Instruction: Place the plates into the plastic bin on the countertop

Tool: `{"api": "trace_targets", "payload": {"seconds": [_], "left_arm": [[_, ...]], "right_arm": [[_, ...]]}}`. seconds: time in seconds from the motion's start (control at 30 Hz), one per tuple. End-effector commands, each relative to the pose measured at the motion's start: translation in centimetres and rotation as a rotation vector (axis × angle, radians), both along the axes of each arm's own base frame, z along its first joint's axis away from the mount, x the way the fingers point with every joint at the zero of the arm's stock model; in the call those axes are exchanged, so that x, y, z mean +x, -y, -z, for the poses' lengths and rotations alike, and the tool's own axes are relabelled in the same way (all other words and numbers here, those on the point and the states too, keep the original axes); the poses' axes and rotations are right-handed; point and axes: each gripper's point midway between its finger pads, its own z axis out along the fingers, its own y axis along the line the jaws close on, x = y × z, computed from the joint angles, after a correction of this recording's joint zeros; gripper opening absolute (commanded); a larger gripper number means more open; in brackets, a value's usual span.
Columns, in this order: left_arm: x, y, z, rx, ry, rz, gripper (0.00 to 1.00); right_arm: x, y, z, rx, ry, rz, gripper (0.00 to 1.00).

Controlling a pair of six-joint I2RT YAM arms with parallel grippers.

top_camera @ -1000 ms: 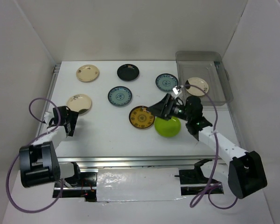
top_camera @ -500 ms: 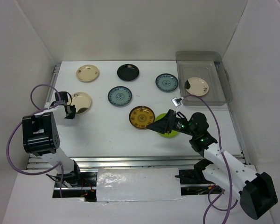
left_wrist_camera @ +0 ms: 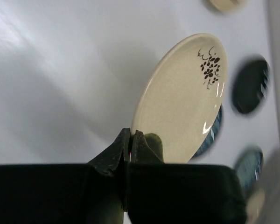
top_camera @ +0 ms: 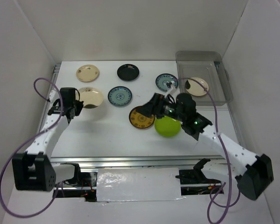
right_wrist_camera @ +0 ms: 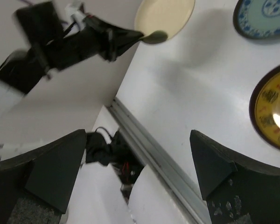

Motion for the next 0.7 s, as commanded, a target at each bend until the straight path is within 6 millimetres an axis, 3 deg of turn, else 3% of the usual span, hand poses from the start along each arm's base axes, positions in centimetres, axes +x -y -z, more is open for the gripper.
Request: {"api": "trace_targets", "payload": {"seconds": [0.0, 0.03, 0.07, 0.1, 0.13, 0.17, 0.23, 0.3, 0.37, 0.47, 0.57, 0.63, 0.67], "left_arm": [[-1.7, 6.5, -2.4, 0.052, 0.083, 0.350, 0.00], [-2.1, 8.0, -2.6, 0.038, 0.087, 0.410, 0.00], [-3.0, 10.1, -2.4, 0.036, 0.073, 0.489, 0.00], [-3.5, 11.3, -2.4, 0.022, 0.071, 0.543, 0.00], [-4.0, 12.3, -2.3, 0.015, 0.070, 0.586, 0.00], [-4.6, 14.4, -2.7, -0.004, 0.091, 0.684, 0.00], [-5.2, 16.1, -3.3, -0.022, 0.115, 0.767, 0.00], [-5.8, 18.3, -4.6, -0.052, 0.187, 0.881, 0.00], [-6.5, 19.1, -5.1, -0.053, 0.205, 0.928, 0.00], [-7.0, 20.0, -6.0, -0.065, 0.257, 0.991, 0.00], [-7.3, 20.5, -5.7, -0.080, 0.259, 1.030, 0.00], [-7.2, 20.6, -5.9, -0.092, 0.275, 1.040, 0.00], [-7.3, 20.6, -5.6, -0.097, 0.273, 1.039, 0.00]], "right_arm": [[4.9, -0.6, -0.1, -0.190, 0.046, 0.147, 1.00], [5.6, -1.1, 0.2, -0.217, 0.040, 0.147, 1.00], [6.9, -1.9, 2.0, -0.264, 0.004, 0.149, 1.00], [7.6, -2.0, -0.5, -0.251, 0.062, 0.167, 1.00], [9.2, -3.0, 3.7, -0.342, -0.015, 0.165, 1.00], [10.0, -3.6, 3.3, -0.350, -0.008, 0.167, 1.00], [10.9, -4.5, 6.3, -0.398, -0.065, 0.136, 1.00], [11.3, -5.1, 7.7, -0.403, -0.091, 0.119, 0.98], [11.4, -5.0, 10.2, -0.428, -0.140, 0.124, 0.95], [11.2, -4.5, 12.4, -0.427, -0.192, 0.119, 0.86], [10.4, -4.1, 13.3, -0.389, -0.221, 0.079, 0.73], [10.0, -4.4, 12.2, -0.322, -0.193, 0.044, 0.57], [9.0, -4.1, 12.9, -0.296, -0.226, 0.007, 0.52]]}}
